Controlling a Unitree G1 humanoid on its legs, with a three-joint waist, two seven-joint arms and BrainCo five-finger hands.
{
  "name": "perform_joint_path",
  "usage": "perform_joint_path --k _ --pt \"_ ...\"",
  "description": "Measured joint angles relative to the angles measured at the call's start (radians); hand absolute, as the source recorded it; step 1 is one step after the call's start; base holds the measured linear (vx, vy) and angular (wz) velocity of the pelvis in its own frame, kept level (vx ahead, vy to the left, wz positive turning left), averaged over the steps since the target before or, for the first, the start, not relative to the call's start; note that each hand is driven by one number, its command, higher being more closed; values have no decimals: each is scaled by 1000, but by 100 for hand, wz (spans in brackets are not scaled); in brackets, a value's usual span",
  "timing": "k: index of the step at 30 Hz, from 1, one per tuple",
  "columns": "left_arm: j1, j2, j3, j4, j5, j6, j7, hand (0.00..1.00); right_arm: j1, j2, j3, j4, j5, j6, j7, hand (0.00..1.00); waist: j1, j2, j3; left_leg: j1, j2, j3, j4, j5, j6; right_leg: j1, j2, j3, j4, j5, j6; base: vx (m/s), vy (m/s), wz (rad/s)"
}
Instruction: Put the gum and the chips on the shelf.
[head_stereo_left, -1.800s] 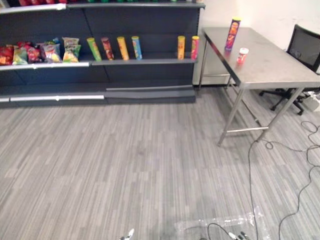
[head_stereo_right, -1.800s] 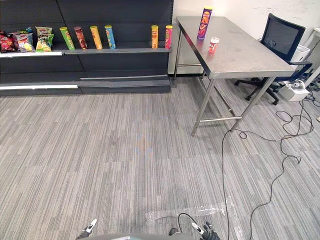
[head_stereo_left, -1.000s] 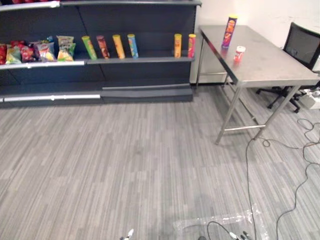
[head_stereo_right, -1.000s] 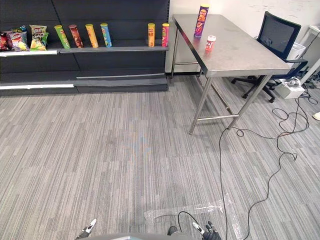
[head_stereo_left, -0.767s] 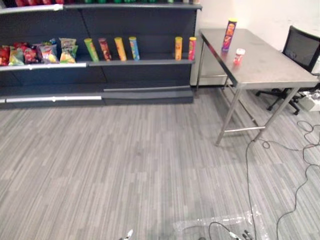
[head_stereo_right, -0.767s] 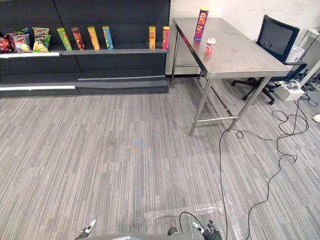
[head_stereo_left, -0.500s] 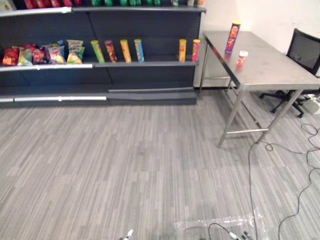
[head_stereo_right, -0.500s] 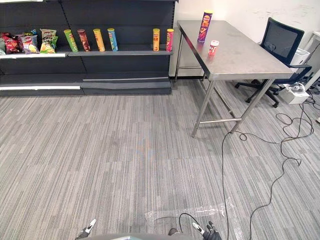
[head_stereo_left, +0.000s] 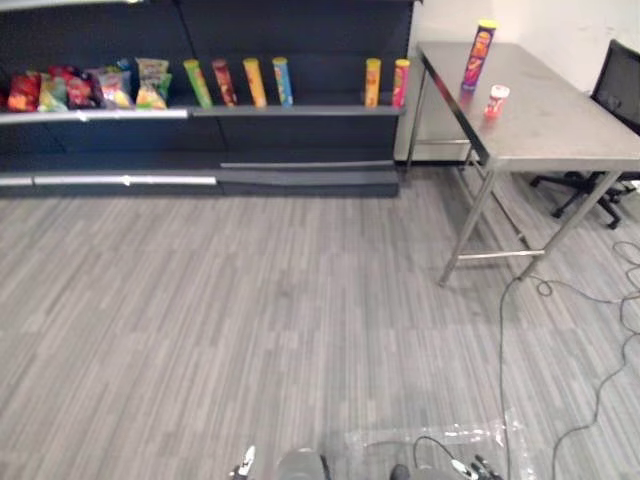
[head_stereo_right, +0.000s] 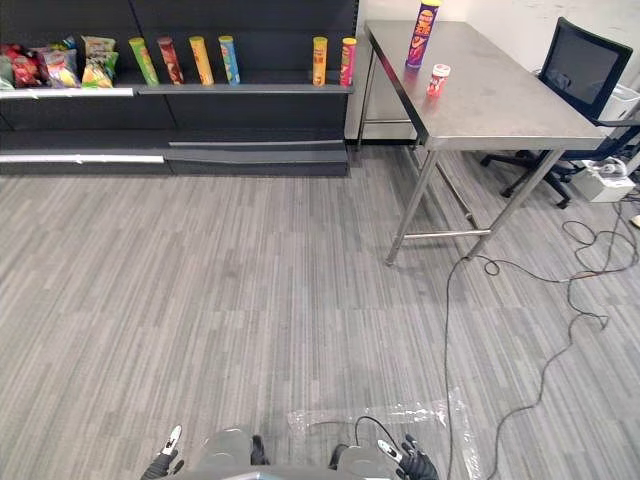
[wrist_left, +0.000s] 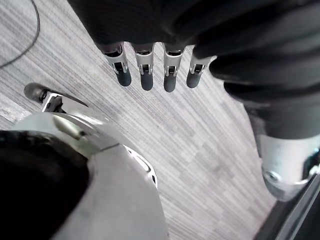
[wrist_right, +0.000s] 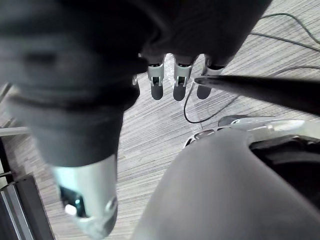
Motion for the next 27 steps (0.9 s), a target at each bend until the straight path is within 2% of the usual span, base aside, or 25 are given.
perform_joint_path --k 2,4,5,6,7,8,10,12,13,14,15,17,18,19,20,21,22,23,24,25,26,27 --pt "1 -9 6 0 15 -8 -12 0 -2 -8 -4 -1 0 0 2 0 -3 15 11 -2 10 -1 -123 6 -3 6 -15 25 1 -7 11 91 159 -40" --pt "-1 -18 17 2 18 -8 -12 0 6 -12 -4 -1 -7 0 13 0 -5 24 18 -1 15 -30 -258 42 -18 19 -33 50 0 -16 25 159 255 -35" --pt "-1 -23 18 2 17 -8 -12 0 12 -13 -12 -1 -8 0 22 0 -5 33 23 2 26 -56 -337 72 -41 32 -43 58 0 -26 42 215 333 -22" --pt "0 -28 18 2 17 -7 -11 0 27 -15 -24 -3 -8 -5 25 0 -7 48 26 11 45 -80 -391 84 -46 47 -46 66 0 -39 64 228 357 -24" --pt "2 -33 18 3 15 -6 -12 0 28 -19 -28 -3 -8 -8 27 0 -5 57 29 16 55 -76 -395 97 -50 59 -46 73 1 -45 77 285 394 -22" --pt "1 -44 28 6 10 -7 -11 0 28 -25 -30 -2 -9 -7 29 0 -4 63 31 23 47 -69 -363 119 -37 83 -57 98 -4 -49 98 330 376 -30" --pt "3 -32 33 11 8 -22 -10 0 17 -12 -29 -2 -17 -7 43 0 -2 40 29 21 2 -41 -304 90 9 88 -108 130 42 -61 104 316 344 -20" --pt "3 -11 38 12 18 -24 0 0 8 12 -31 2 -38 -7 39 0 -2 -3 11 18 -61 -20 -259 36 56 88 -172 161 47 -87 135 292 328 2" --pt "3 -11 37 12 21 -22 0 0 7 11 -32 2 -51 -7 36 0 -2 -12 4 16 -68 -18 -249 24 64 89 -178 166 46 -82 142 285 265 1" --pt "2 -9 38 13 37 -17 2 0 9 13 -41 2 -55 -8 29 0 -2 -12 1 18 -83 -15 -241 4 72 85 -193 172 59 -62 167 194 152 0" --pt "1 -9 38 13 47 -15 5 0 9 19 -43 2 -54 -10 23 0 -3 -11 -1 23 -88 -14 -242 -3 75 75 -199 173 81 -54 173 236 175 -9" --pt "2 -8 43 23 51 -16 12 0 8 26 -52 -5 -54 -28 15 0 -1 -18 -18 60 -111 7 -296 -5 80 -24 -224 191 267 -26 158 256 156 -16" --pt "12 8 40 23 62 -12 11 0 9 30 -52 -10 -54 -36 14 0 -6 -28 -30 91 -128 7 -334 1 85 -97 -245 198 407 13 131 236 124 -8" --pt "14 9 38 23 70 -11 8 0 10 32 -52 -15 -54 -43 13 0 -7 -32 -33 110 -135 9 -353 5 96 -129 -257 196 470 41 112 262 95 6" --pt "15 17 34 22 100 -10 0 0 10 32 -51 -32 -52 -51 5 0 -9 -43 -36 167 -155 5 -402 4 110 -182 -299 180 608 142 76 229 56 10" --pt "15 19 31 22 113 -9 0 0 13 30 -51 -39 -53 -51 0 0 -9 -44 -37 191 -159 0 -418 4 121 -194 -309 175 647 190 71 305 59 14" --pt "15 21 27 21 131 -8 0 0 15 27 -51 -39 -50 -53 -5 0 -10 -33 -35 219 -157 -7 -432 8 144 -216 -311 165 713 168 67 313 45 14" --pt "15 23 27 21 134 -5 2 0 9 32 -51 -40 -39 -59 -6 0 -12 -34 -35 248 -149 -17 -448 2 152 -246 -296 114 775 62 69 369 28 17" --pt "14 24 19 22 133 2 8 0 4 31 -45 -40 -13 -64 2 0 -16 -26 -33 281 -132 -23 -478 3 152 -272 -259 47 779 -30 63 302 -8 17" --pt "14 23 14 22 134 5 10 0 3 28 -41 -40 -4 -69 4 0 -18 -20 -33 293 -121 -25 -490 3 151 -287 -233 14 759 -60 59 302 -39 16" --pt "15 16 13 23 134 6 14 0 3 27 -41 -48 3 -76 9 0 -26 -7 -29 321 -98 -26 -517 3 150 -313 -181 -57 681 -85 39 315 -69 14" --pt "14 12 13 23 137 7 20 0 1 27 -41 -51 7 -88 12 0 -35 0 -25 344 -82 -26 -539 4 148 -340 -135 -99 574 -84 34 320 -78 13"
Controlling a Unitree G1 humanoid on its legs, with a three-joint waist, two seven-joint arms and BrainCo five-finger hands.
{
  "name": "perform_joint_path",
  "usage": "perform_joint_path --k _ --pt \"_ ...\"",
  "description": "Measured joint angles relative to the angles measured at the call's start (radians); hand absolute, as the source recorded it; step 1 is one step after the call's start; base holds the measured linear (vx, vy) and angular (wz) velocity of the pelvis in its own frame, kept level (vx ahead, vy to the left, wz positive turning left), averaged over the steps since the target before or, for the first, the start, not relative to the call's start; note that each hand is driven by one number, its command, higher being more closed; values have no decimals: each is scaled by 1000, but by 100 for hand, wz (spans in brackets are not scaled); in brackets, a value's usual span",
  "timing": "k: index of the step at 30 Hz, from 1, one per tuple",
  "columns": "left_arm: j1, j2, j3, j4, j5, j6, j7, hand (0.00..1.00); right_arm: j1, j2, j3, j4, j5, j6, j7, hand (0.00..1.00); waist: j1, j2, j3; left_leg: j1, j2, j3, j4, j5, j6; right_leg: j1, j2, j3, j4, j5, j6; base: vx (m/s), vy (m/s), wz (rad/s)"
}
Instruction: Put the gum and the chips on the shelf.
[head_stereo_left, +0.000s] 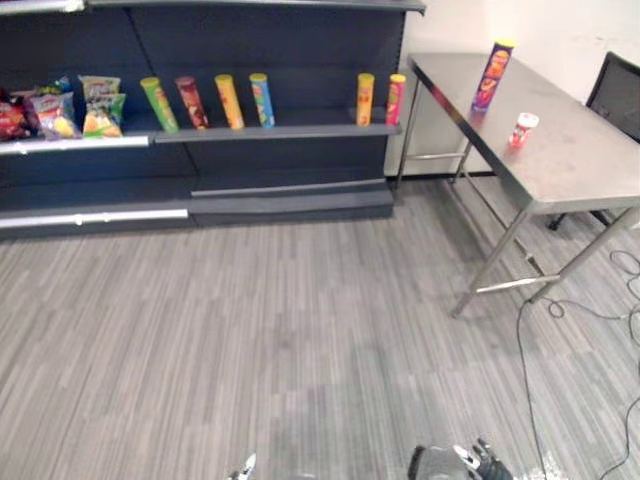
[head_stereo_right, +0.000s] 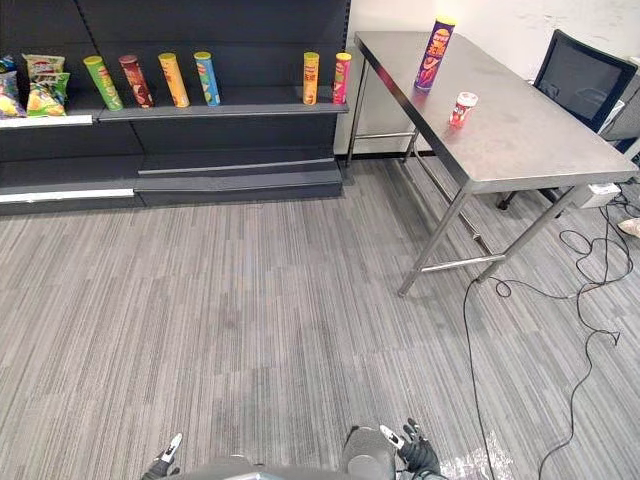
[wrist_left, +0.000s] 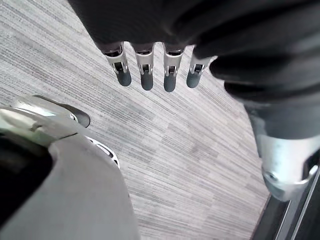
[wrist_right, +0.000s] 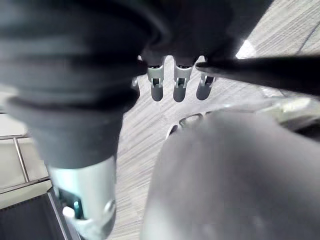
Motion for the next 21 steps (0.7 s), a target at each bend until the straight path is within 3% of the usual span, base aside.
perform_joint_path --k 2,4,5,6,7,8,11,15,16,17,18,19,20,21 --pt "-4 -1 2 0 24 6 5 0 1 1 0 0 20 -8 4 0 -5 2 1 22 15 0 -18 -7 -13 -40 44 -2 -202 32 12 332 -133 19" --pt "-3 1 4 0 38 11 8 0 8 4 0 1 21 -17 4 0 -15 -2 3 50 19 -4 -29 -29 -47 -38 67 44 -453 151 18 371 -197 30" --pt "-3 6 9 0 38 11 10 0 15 14 -1 2 21 -19 0 0 -18 -17 11 81 13 -16 -35 -56 -83 -7 62 74 -598 219 36 400 -257 21" --pt "-9 4 15 5 38 13 11 0 14 18 -3 2 22 -19 -5 0 -20 -20 18 104 19 -20 -36 -73 -93 10 65 70 -596 293 33 450 -288 16" --pt "-26 -9 24 34 39 20 12 0 11 4 -12 2 19 -18 -20 0 -21 0 23 117 42 -20 -29 -97 -104 6 81 46 -550 313 29 443 -274 0" --pt "-29 -24 24 38 47 21 14 0 9 -5 -24 2 17 -13 -35 0 -21 29 23 127 69 -12 -27 -108 -96 -7 101 37 -506 296 2 357 -210 -5" --pt "-37 -35 27 49 79 32 26 0 8 -8 -39 7 15 26 -65 0 -21 60 20 136 114 5 15 -98 -99 -5 137 25 -449 240 -57 320 -186 -7" --pt "-47 -33 43 68 75 34 35 0 9 2 -39 14 14 49 -72 0 -22 41 16 110 136 5 176 -67 -116 19 140 23 -383 167 -70 188 -146 -6" --pt "-47 -31 46 68 76 31 34 0 10 -4 -39 14 12 49 -70 0 -22 37 12 47 150 2 320 -35 -122 43 147 25 -411 167 -70 83 -136 -22" --pt "-45 -36 46 71 77 30 31 0 9 -21 -28 14 -3 50 -59 0 -15 57 8 -46 198 -3 513 38 -122 95 186 16 -503 166 -69 151 -126 -35" --pt "-41 -51 44 80 76 24 26 0 6 -46 -9 12 -17 49 -54 0 -6 96 1 -123 262 -27 656 127 -143 119 208 18 -465 147 -112 189 -69 -38" --pt "-39 -57 44 79 75 17 23 0 7 -57 8 11 -22 52 -52 0 -8 88 1 -166 276 -28 744 206 -162 124 210 27 -389 123 -113 374 -76 -38" --pt "-29 -44 59 85 64 10 18 0 17 -47 27 19 -28 66 -54 0 4 73 3 -210 300 -35 865 322 -151 202 219 44 -432 55 -97 429 -81 -27" --pt "-35 -58 64 93 56 10 14 0 13 -55 14 26 -44 56 -67 0 4 88 8 -259 320 -50 956 230 -144 244 233 46 -453 46 -105 402 -61 -21"
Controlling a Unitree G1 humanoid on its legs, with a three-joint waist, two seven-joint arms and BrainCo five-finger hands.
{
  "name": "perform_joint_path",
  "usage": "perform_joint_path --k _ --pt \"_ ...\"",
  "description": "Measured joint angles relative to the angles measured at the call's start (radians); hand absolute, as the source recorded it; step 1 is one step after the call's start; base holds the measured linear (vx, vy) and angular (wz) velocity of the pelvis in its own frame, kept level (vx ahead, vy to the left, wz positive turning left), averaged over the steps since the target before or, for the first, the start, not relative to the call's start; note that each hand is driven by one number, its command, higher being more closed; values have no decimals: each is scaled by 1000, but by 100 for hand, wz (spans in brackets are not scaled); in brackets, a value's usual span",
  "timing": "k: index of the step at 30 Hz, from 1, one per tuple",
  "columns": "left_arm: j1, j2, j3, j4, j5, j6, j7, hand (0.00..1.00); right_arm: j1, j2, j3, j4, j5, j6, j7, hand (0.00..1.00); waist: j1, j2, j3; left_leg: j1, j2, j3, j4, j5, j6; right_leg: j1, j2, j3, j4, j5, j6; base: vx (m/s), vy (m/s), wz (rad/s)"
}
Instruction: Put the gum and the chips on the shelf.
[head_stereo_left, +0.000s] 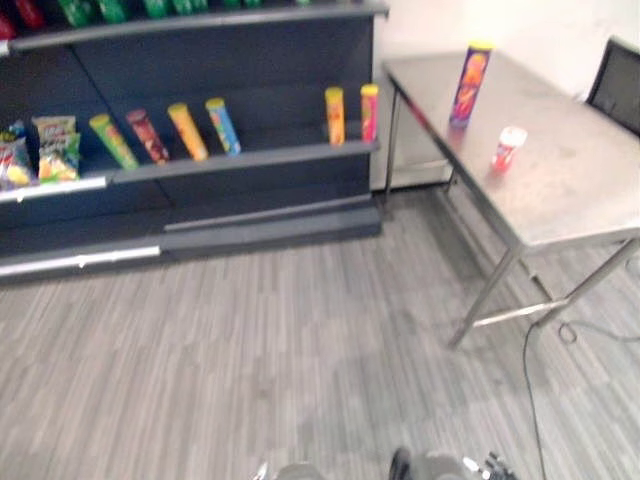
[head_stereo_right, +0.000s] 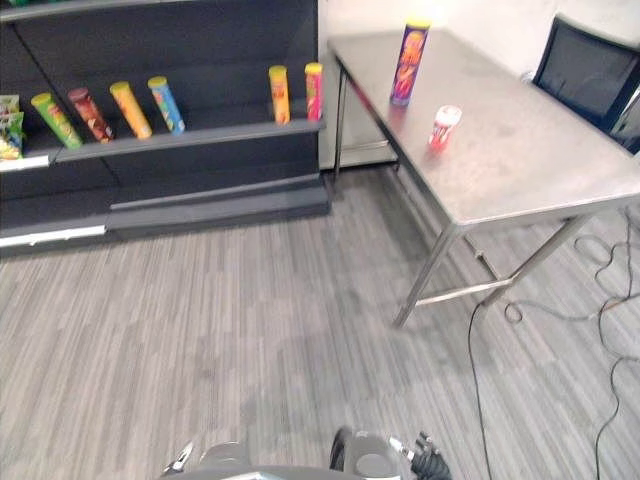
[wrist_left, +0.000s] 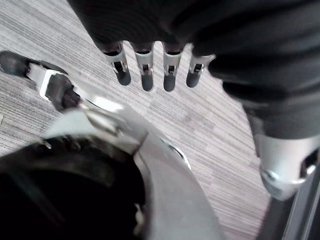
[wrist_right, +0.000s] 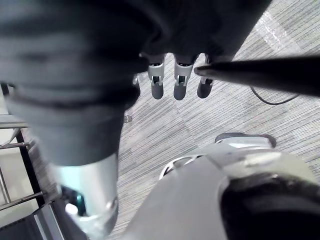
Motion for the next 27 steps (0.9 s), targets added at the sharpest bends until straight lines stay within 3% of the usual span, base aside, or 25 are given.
perform_joint_path --k 2,3,4,6,7,9,11,13,14,16,18,19,22,24,25,27 --pt "-1 -2 9 0 -26 -6 -13 0 -8 10 -16 1 -5 -1 -5 0 -2 -8 3 -75 -16 45 18 -129 23 49 -12 12 -27 -7 0 311 -23 -11" --pt "5 -6 11 -12 -49 -21 -16 0 -10 14 -16 3 -7 -1 -6 0 2 -22 10 -88 -46 80 -81 -180 13 75 -35 31 -37 -9 4 294 -15 -24" --pt "13 -7 11 -23 -64 -25 -15 0 -11 15 -16 4 -7 -2 -3 0 6 -29 10 -88 -65 94 -164 -190 7 86 -49 36 -39 -14 12 227 19 -37" --pt "25 -9 8 -38 -69 -37 0 0 -12 21 -25 -2 -6 -10 15 0 2 -35 7 -85 -127 100 -556 -188 -8 107 -83 63 -36 -38 35 249 112 -34" --pt "27 -9 8 -37 -69 -37 5 0 -11 24 -32 -4 -4 -10 20 0 1 -35 7 -84 -140 86 -645 -177 -16 110 -88 69 -36 -42 42 321 191 -31" --pt "32 -12 7 -38 -66 -42 24 0 -5 35 -54 -3 51 -14 41 0 1 -33 8 -81 -170 0 -937 -109 -44 131 -101 96 -37 -71 78 304 218 -29" --pt "32 -15 4 -38 -66 -45 36 0 4 36 -53 -1 76 -14 52 0 2 -30 9 -80 -165 -25 -961 -107 -48 160 -103 116 -33 -96 111 281 238 -31" --pt "46 -2 -2 -38 -67 -42 41 0 11 47 -50 9 71 -13 56 0 13 -45 6 -47 -189 -17 -907 -27 -30 209 -137 170 -23 -134 153 445 374 -62" --pt "49 18 -7 -39 -66 -42 44 0 14 65 -50 16 68 -13 57 0 22 -79 -11 -50 -219 1 -866 -20 -20 222 -171 195 -38 -140 159 482 353 -71" --pt "33 56 -23 -42 -58 -37 48 0 12 100 -52 19 59 -14 53 0 25 -123 -20 -53 -270 17 -820 -59 13 244 -226 208 -57 -130 173 383 249 -28" --pt "1 65 -28 -49 -57 -24 50 0 10 108 -63 21 60 -14 46 0 20 -138 -26 -47 -316 22 -805 -96 51 224 -268 218 4 -76 205 383 278 20" --pt "0 61 -39 -54 -56 -20 50 0 10 106 -78 23 60 -13 42 0 19 -123 -34 -40 -332 22 -809 -109 57 181 -279 225 88 -41 199 306 274 22" --pt "4 58 -42 -54 -55 -13 49 0 12 107 -95 18 60 -15 34 0 21 -117 -39 18 -357 26 -847 -115 89 89 -322 228 310 60 192 280 195 18" --pt "13 62 -48 -61 -14 -9 48 0 8 98 -98 12 63 -20 34 0 23 -108 -36 112 -373 26 -907 -130 117 1 -367 202 539 187 176 402 137 2" --pt "13 65 -52 -62 5 -2 51 0 4 96 -94 -3 63 -20 37 0 21 -107 -35 164 -364 28 -950 -130 117 -44 -362 140 628 85 160 359 58 -16" --pt "12 65 -64 -62 5 9 53 0 5 87 -89 -23 64 -23 49 0 8 -92 -31 215 -336 32 -988 -133 111 -84 -326 43 639 -37 146 244 -74 -16"
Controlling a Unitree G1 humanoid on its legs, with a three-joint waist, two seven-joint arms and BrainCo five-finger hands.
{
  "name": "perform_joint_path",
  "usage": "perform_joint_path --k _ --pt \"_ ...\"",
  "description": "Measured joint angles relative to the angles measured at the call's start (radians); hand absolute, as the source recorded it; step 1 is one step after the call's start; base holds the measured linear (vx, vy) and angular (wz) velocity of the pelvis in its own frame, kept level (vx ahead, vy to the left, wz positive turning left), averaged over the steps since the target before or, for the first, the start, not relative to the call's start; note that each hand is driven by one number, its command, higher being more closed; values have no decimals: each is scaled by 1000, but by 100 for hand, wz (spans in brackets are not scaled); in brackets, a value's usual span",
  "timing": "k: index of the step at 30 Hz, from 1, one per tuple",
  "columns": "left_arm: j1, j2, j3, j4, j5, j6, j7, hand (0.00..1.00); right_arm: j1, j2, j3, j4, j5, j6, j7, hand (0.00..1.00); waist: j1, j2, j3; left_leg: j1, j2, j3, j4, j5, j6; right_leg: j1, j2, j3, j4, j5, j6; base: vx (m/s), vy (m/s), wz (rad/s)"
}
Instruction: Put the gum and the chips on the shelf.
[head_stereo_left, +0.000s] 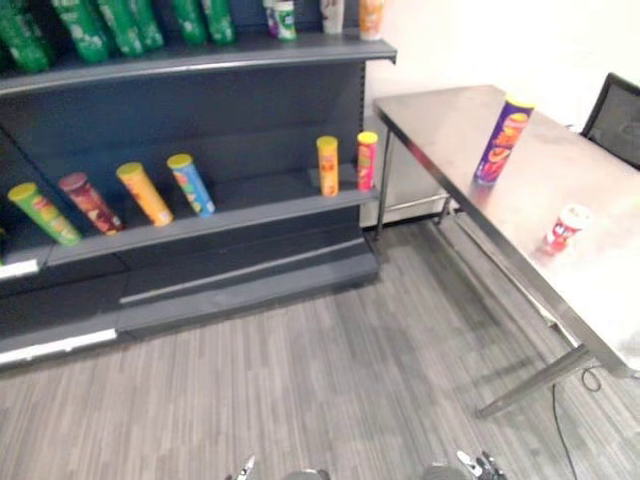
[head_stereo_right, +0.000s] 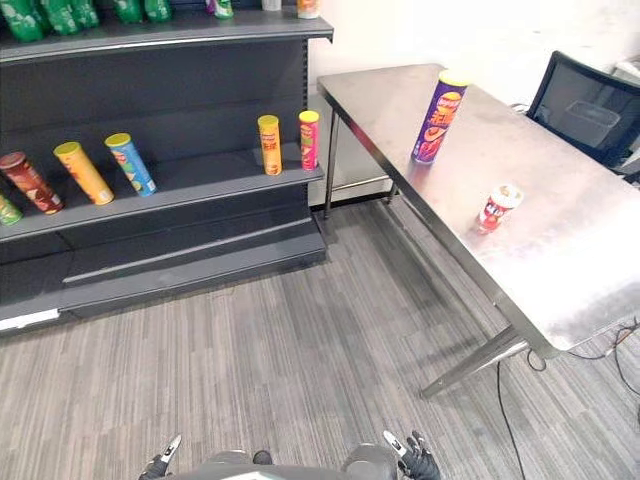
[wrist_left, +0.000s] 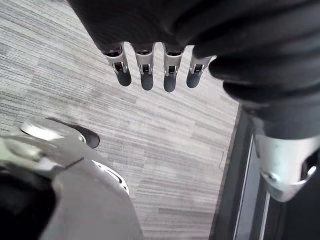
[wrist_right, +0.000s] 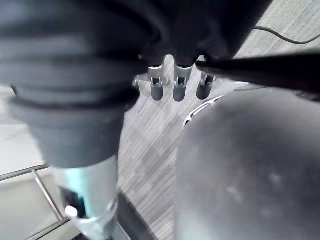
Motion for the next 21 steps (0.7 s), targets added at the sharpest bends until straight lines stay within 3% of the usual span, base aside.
perform_joint_path --k 1,3,4,5,6,8,10,13,16,17,18,19,21 --pt "0 -6 -3 0 0 1 1 0 -2 -5 1 -6 1 -8 3 0 -12 13 3 19 29 3 -4 -11 -16 -23 34 -58 -63 -33 -21 204 -129 -16" --pt "-2 -10 -3 -4 2 1 1 0 0 -9 9 -13 7 -17 1 0 -9 18 4 30 59 21 -9 -30 -32 -53 72 -103 -208 -32 -22 127 -117 -22" --pt "-2 -3 1 -5 6 1 1 0 2 -7 22 -13 7 -20 0 0 -8 5 5 41 63 32 -13 -43 -53 -64 89 -111 -377 1 -3 175 -172 -25" --pt "-3 10 5 -9 9 1 2 0 11 10 39 -10 7 -25 1 0 -6 -25 7 56 41 44 -22 -52 -72 -58 89 -106 -525 107 -58 210 -197 -23" --pt "-8 5 6 0 10 4 9 0 7 1 27 -3 15 -27 4 0 -6 -20 15 69 54 50 -28 -51 -86 -50 103 -114 -526 101 -52 233 -193 -21" --pt "-7 -22 1 -2 15 4 11 0 -4 -28 27 0 16 -36 -3 0 -17 30 22 86 94 84 -47 -44 -104 -47 154 -129 -547 79 -65 235 -173 -20" --pt "-7 -35 5 1 15 -1 11 0 -11 -35 27 7 15 -32 -6 0 -16 40 28 106 112 92 -75 -39 -118 -49 173 -134 -528 62 -78 178 -140 -7" --pt "-8 -35 5 4 15 -10 6 0 -16 -36 36 7 7 -28 -10 0 -7 34 30 138 126 119 -72 -53 -139 -45 178 -139 -485 29 -81 109 -66 -14" --pt "-12 -28 4 6 17 -10 4 0 -24 -33 40 6 7 -14 -9 0 -12 29 27 136 129 157 -12 -100 -144 -50 146 -170 -429 -31 -74 57 -1 -17" --pt "-21 -26 5 5 17 -8 11 0 -19 -36 40 6 7 -9 -9 0 -8 23 21 130 137 177 20 -145 -121 -50 113 -212 -389 -58 -78 61 19 -33" --pt "-21 -24 5 8 17 -6 10 0 -19 -38 40 6 7 -7 -9 0 -10 29 20 128 145 188 37 -163 -110 -51 110 -219 -380 -64 -80 122 16 -42" --pt "-21 -21 4 16 20 0 7 0 -20 -36 40 6 8 -4 -9 0 -14 33 10 123 156 200 68 -180 -94 -52 124 -220 -386 -72 -82 167 -12 -40" --pt "-26 -8 4 40 28 1 -9 0 -14 -32 40 6 10 3 -10 0 -20 28 -4 44 206 239 290 -168 -90 -37 149 -218 -428 -70 -84 175 -28 -42"
